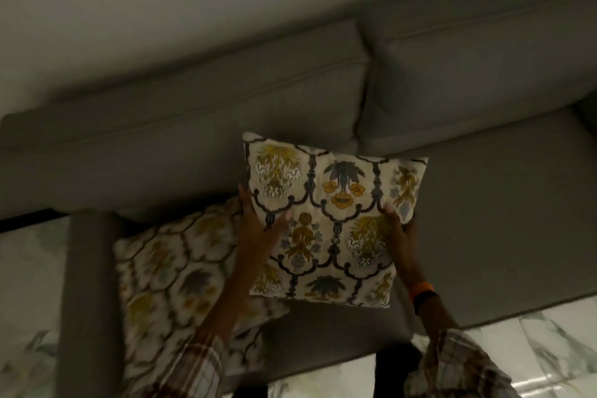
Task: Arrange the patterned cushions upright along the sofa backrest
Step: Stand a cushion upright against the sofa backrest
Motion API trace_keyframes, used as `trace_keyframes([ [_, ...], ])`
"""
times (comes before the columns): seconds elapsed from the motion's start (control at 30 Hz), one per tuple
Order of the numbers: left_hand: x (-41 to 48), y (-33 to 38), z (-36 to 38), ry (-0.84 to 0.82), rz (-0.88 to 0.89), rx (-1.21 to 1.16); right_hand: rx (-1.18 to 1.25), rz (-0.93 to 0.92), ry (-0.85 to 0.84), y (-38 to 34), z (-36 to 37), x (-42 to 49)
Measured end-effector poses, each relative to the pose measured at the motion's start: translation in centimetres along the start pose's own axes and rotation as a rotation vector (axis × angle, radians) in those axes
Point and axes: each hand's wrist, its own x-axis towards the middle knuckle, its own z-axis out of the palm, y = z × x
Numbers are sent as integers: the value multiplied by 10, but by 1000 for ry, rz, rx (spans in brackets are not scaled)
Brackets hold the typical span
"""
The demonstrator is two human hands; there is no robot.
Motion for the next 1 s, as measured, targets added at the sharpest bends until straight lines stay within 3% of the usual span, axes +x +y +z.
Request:
trace_keyframes([
  [0.17, 34, 60, 207, -136, -41, -181, 27, -58, 37, -37, -170, 134],
  [0.33, 75, 112, 385, -255, 71, -251, -31, -158, 109, -75, -320, 267],
  [0.5, 91, 150, 520, -297, 223, -234, 3, -274, 217, -107, -418, 368],
  [0.83, 115, 204, 677, -284, 361, -283, 83, -448, 409, -136, -538, 500],
  [1.0, 138, 207, 706, -360, 275, -265, 90, -368, 324, -74, -568, 552],
])
